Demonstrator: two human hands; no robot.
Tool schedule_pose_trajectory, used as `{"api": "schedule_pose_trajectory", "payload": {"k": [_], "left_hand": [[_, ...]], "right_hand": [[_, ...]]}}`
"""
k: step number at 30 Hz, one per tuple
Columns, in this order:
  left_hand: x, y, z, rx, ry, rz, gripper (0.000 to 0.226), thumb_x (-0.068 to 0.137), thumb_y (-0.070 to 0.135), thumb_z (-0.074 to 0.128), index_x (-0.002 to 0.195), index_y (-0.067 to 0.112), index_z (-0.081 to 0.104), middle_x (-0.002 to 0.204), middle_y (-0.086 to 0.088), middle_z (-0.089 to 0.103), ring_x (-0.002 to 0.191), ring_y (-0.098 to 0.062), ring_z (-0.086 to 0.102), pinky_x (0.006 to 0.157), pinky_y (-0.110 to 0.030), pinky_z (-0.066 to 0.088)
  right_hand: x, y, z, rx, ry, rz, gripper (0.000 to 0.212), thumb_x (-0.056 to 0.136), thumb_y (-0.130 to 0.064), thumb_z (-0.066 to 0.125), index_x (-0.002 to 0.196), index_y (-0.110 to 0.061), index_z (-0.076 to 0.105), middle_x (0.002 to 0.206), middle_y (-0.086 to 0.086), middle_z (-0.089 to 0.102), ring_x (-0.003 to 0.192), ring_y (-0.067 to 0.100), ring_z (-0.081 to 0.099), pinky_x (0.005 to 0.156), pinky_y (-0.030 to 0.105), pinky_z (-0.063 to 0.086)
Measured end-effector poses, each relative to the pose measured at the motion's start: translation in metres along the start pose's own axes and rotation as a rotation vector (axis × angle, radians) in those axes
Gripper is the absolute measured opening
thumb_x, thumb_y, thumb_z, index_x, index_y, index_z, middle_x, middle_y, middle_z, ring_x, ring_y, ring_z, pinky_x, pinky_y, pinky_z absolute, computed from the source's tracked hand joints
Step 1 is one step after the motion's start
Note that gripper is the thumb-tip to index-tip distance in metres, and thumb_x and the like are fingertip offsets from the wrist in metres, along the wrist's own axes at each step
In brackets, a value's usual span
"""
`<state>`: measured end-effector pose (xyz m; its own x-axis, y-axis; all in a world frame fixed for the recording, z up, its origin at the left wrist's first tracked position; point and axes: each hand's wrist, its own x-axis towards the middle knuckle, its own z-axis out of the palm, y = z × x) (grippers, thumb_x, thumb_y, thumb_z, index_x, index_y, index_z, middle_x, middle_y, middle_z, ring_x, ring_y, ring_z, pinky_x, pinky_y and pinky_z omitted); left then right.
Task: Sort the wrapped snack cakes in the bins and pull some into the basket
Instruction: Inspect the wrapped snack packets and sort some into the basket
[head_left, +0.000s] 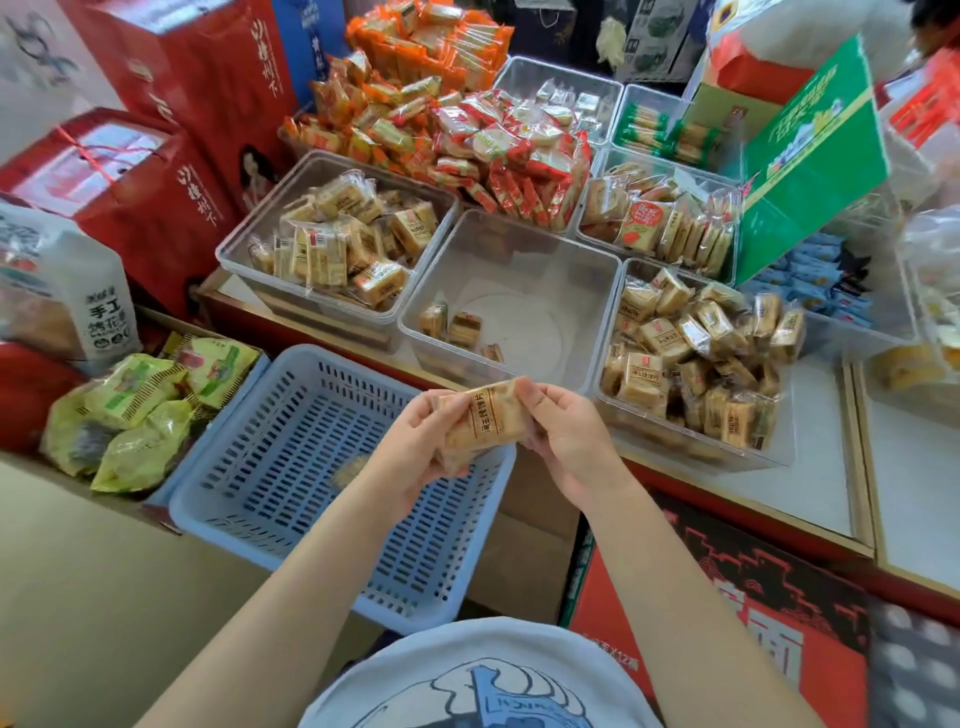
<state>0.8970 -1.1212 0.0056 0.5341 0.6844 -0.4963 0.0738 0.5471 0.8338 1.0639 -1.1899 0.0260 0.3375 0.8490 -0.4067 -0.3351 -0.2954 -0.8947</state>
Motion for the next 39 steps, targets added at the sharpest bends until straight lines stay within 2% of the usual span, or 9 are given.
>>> {"api": "schedule_pose_trajectory", "payload": {"k": [5, 8, 12, 15, 17, 23, 31, 36, 39], "left_hand": [[-0.001, 0.004, -0.01, -0.188, -0.071, 0.008, 0.037, 0.093, 0.046, 0.057, 0.119, 0.02, 0.057, 0.106, -0.006, 0.073, 0.085, -0.019, 0.071, 0.061, -0.028, 0.056], [-0.001, 0.005, -0.01, -0.213, -0.093, 0.025, 0.031, 0.102, 0.035, 0.054, 0.127, 0.017, 0.055, 0.109, -0.009, 0.071, 0.084, -0.02, 0.071, 0.057, -0.028, 0.056], [-0.001, 0.01, -0.009, -0.193, -0.065, 0.057, 0.035, 0.094, 0.032, 0.061, 0.124, 0.015, 0.059, 0.11, -0.011, 0.073, 0.087, -0.021, 0.072, 0.064, -0.031, 0.06], [-0.002, 0.013, -0.009, -0.204, -0.056, 0.055, 0.027, 0.1, 0.029, 0.058, 0.124, 0.017, 0.06, 0.114, -0.012, 0.072, 0.093, -0.023, 0.071, 0.067, -0.033, 0.06], [-0.001, 0.014, -0.008, -0.165, -0.039, 0.051, 0.019, 0.106, 0.025, 0.051, 0.122, 0.02, 0.06, 0.117, -0.012, 0.071, 0.098, -0.025, 0.07, 0.068, -0.034, 0.06], [-0.001, 0.016, 0.007, -0.107, -0.046, -0.009, 0.032, 0.11, 0.036, 0.041, 0.128, 0.028, 0.065, 0.122, -0.008, 0.073, 0.114, -0.028, 0.069, 0.092, -0.044, 0.058], [0.0, 0.018, 0.01, -0.108, 0.047, 0.008, 0.034, 0.11, 0.041, 0.039, 0.121, 0.028, 0.068, 0.114, -0.006, 0.076, 0.111, -0.028, 0.071, 0.084, -0.04, 0.057], [-0.002, 0.016, 0.016, -0.079, 0.2, 0.095, 0.029, 0.109, 0.034, 0.046, 0.114, 0.029, 0.074, 0.106, 0.0, 0.078, 0.104, -0.022, 0.073, 0.086, -0.043, 0.062], [-0.004, 0.017, 0.019, -0.079, 0.272, 0.122, 0.029, 0.109, 0.032, 0.047, 0.113, 0.029, 0.075, 0.1, 0.002, 0.079, 0.097, -0.018, 0.075, 0.085, -0.044, 0.063]], "right_hand": [[-0.003, -0.002, 0.003, 0.138, -0.02, -0.031, 0.085, 0.061, -0.064, 0.089, 0.108, 0.006, 0.072, 0.11, 0.03, 0.069, 0.099, 0.037, 0.05, 0.083, 0.043, 0.042], [-0.003, -0.004, 0.002, 0.162, -0.025, -0.016, 0.07, 0.057, -0.065, 0.09, 0.098, -0.008, 0.081, 0.107, 0.02, 0.074, 0.102, 0.037, 0.051, 0.08, 0.039, 0.042], [-0.008, -0.009, 0.003, 0.19, -0.002, -0.017, 0.059, 0.072, -0.056, 0.082, 0.101, -0.004, 0.076, 0.11, 0.022, 0.073, 0.105, 0.039, 0.053, 0.096, 0.051, 0.036], [-0.011, -0.015, 0.004, 0.032, 0.065, -0.056, 0.031, 0.088, -0.041, 0.068, 0.09, -0.01, 0.065, 0.093, 0.014, 0.073, 0.087, 0.03, 0.06, 0.071, 0.029, 0.05], [-0.011, -0.018, 0.003, -0.16, 0.105, -0.122, 0.025, 0.098, -0.032, 0.062, 0.086, -0.01, 0.062, 0.08, 0.006, 0.071, 0.064, 0.01, 0.06, 0.052, 0.016, 0.042], [-0.007, -0.018, 0.005, -0.199, 0.151, -0.127, 0.032, 0.103, -0.029, 0.057, 0.097, 0.002, 0.064, 0.071, 0.004, 0.064, 0.042, -0.002, 0.051, 0.044, 0.011, 0.038], [-0.004, -0.015, 0.005, -0.178, 0.207, -0.141, 0.018, 0.1, -0.024, 0.063, 0.093, -0.008, 0.064, 0.088, 0.013, 0.071, 0.058, 0.001, 0.061, 0.048, 0.013, 0.042], [-0.003, -0.01, 0.007, -0.076, 0.217, -0.04, 0.026, 0.106, -0.027, 0.053, 0.1, -0.005, 0.066, 0.103, 0.029, 0.069, 0.081, 0.028, 0.054, 0.057, 0.026, 0.042], [-0.002, -0.008, 0.011, -0.165, 0.245, -0.078, 0.024, 0.108, -0.025, 0.048, 0.098, -0.008, 0.062, 0.095, 0.023, 0.068, 0.078, 0.022, 0.058, 0.054, 0.02, 0.044]]}}
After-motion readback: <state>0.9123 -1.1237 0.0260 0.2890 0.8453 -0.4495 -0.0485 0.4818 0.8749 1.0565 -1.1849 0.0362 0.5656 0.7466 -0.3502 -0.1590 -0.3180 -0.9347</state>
